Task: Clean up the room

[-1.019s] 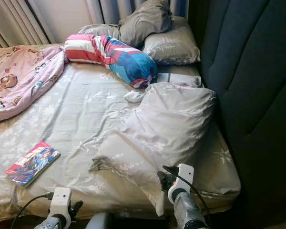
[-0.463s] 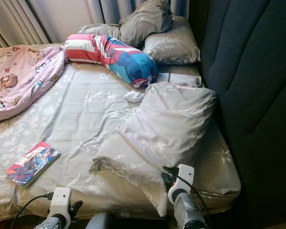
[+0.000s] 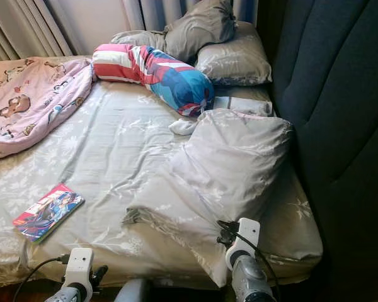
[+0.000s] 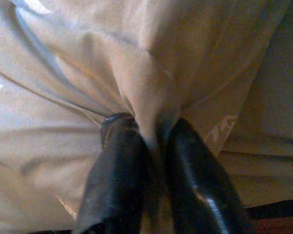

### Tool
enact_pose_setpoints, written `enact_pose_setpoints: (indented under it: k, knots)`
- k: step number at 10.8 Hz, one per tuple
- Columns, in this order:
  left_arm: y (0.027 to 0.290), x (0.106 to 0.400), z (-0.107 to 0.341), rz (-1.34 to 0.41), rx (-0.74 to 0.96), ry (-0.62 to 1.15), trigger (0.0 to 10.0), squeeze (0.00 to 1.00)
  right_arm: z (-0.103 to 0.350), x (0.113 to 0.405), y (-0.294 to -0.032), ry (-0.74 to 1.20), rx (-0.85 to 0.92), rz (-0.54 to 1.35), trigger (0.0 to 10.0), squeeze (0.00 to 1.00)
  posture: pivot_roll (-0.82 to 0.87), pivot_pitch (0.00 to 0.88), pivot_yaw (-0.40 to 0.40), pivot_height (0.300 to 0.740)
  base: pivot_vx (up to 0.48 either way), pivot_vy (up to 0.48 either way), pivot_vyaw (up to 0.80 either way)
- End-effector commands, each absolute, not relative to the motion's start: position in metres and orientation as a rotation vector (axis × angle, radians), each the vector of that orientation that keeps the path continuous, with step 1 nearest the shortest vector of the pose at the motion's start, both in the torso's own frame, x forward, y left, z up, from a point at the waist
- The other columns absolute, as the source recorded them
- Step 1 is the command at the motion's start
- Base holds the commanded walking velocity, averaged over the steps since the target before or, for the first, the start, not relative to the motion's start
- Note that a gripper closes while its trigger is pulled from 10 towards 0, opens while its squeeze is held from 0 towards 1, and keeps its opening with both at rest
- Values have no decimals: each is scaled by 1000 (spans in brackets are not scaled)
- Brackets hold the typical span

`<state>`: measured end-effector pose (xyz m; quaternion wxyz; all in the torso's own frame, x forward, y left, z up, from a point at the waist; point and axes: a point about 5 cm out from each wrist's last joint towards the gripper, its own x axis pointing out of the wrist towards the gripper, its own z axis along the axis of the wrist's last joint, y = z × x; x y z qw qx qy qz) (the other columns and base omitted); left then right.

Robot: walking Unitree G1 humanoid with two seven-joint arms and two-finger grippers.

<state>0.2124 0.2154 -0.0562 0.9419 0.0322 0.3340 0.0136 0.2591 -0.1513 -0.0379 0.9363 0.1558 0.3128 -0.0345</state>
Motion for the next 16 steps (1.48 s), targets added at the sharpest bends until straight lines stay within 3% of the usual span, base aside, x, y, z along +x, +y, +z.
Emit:
enact_pose_setpoints:
  k: [1, 4, 5, 8, 9, 12, 14, 16]
  knots:
    - [223, 205, -60, 37, 92, 713, 10000, 0, -47, 247, -155, 695, 313, -110, 0, 0, 107, 91, 81, 653, 0, 0, 0]
    - [223, 206, -59, 38, 99, 711, 10000, 0, -41, 252, -186, 654, 227, -243, 0, 0, 101, 89, 83, 653, 0, 0, 0]
    - [223, 205, -59, 38, 99, 712, 10000, 0, -30, 258, -211, 584, 171, -300, 10000, 0, 94, 88, 82, 653, 0, 0, 0]
    - [221, 206, -60, 33, 96, 715, 10000, 0, 10, 271, -283, 414, 22, -479, 10000, 0, 76, 83, 76, 653, 0, 0, 0]
    - [219, 207, -60, 28, 94, 714, 10000, 0, 43, 275, -325, 305, -79, -573, 10000, 0, 64, 79, 79, 653, 0, 0, 0]
    - [218, 210, -58, 23, 94, 710, 10000, 0, 92, 265, -385, 161, -168, -774, 10000, 0, 53, 73, 79, 653, 0, 0, 0]
    - [216, 208, -60, 12, 94, 718, 10000, 0, 70, 249, -387, 276, -125, -796, 10000, 0, 46, 76, 77, 653, 0, 0, 0]
    - [215, 207, -61, 12, 92, 723, 10000, 0, 32, 239, -362, 430, -104, -728, 10000, 0, 62, 80, 76, 653, 0, 0, 0]
